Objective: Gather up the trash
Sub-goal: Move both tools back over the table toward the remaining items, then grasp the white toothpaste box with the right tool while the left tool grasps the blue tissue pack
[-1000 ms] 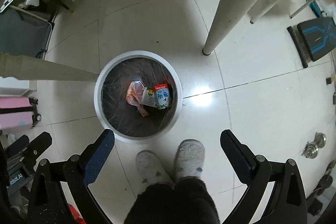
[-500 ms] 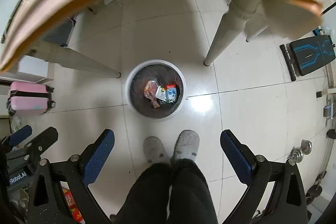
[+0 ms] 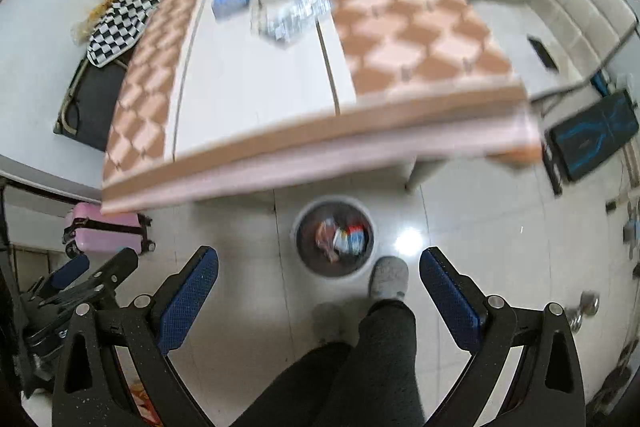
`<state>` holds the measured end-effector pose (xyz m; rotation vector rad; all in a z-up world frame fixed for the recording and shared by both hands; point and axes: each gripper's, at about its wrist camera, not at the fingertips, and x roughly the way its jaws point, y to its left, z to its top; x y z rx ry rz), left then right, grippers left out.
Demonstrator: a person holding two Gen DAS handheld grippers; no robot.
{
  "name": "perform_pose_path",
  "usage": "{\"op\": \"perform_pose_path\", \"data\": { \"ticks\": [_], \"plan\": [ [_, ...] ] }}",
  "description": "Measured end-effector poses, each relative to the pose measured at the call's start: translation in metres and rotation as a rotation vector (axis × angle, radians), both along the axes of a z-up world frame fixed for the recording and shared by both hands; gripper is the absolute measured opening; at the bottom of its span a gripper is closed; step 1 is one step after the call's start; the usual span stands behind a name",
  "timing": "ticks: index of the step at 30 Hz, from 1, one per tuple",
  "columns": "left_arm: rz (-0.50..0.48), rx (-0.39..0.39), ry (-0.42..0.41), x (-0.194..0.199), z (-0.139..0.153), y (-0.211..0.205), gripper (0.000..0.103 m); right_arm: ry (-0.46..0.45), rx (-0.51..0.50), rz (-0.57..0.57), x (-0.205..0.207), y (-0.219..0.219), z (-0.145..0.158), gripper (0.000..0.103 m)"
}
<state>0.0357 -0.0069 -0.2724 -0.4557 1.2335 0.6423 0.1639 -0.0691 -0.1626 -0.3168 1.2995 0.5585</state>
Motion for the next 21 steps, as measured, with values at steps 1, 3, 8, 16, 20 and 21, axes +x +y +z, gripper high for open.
{"op": "perform_pose_path", "data": {
  "ticks": [1, 3, 8, 16, 20, 21],
  "plan": [
    [0.006, 0.01, -0.006, 0.011, 0.004, 0.007, 0.099, -0.014, -0.003, 0.008, 0.007, 0.006, 0.007, 0.102],
    [-0.002, 0.041, -0.021, 0.028, 0.012, 0.02, 0.099, -0.051, -0.015, 0.043, 0.035, 0.025, 0.021, 0.102],
    [0.055, 0.083, 0.008, 0.084, 0.012, 0.052, 0.099, -0.106, -0.091, 0.195, 0.123, 0.09, 0.028, 0.102],
    [0.206, 0.017, 0.143, 0.176, -0.042, 0.102, 0.099, -0.127, -0.316, 0.575, 0.258, 0.216, -0.037, 0.097],
    [0.262, -0.011, 0.196, 0.204, -0.065, 0.121, 0.099, -0.109, -0.395, 0.742, 0.288, 0.258, -0.077, 0.092],
    [0.271, -0.015, 0.202, 0.208, -0.068, 0.125, 0.099, -0.102, -0.419, 0.799, 0.292, 0.269, -0.088, 0.092]
  ]
}}
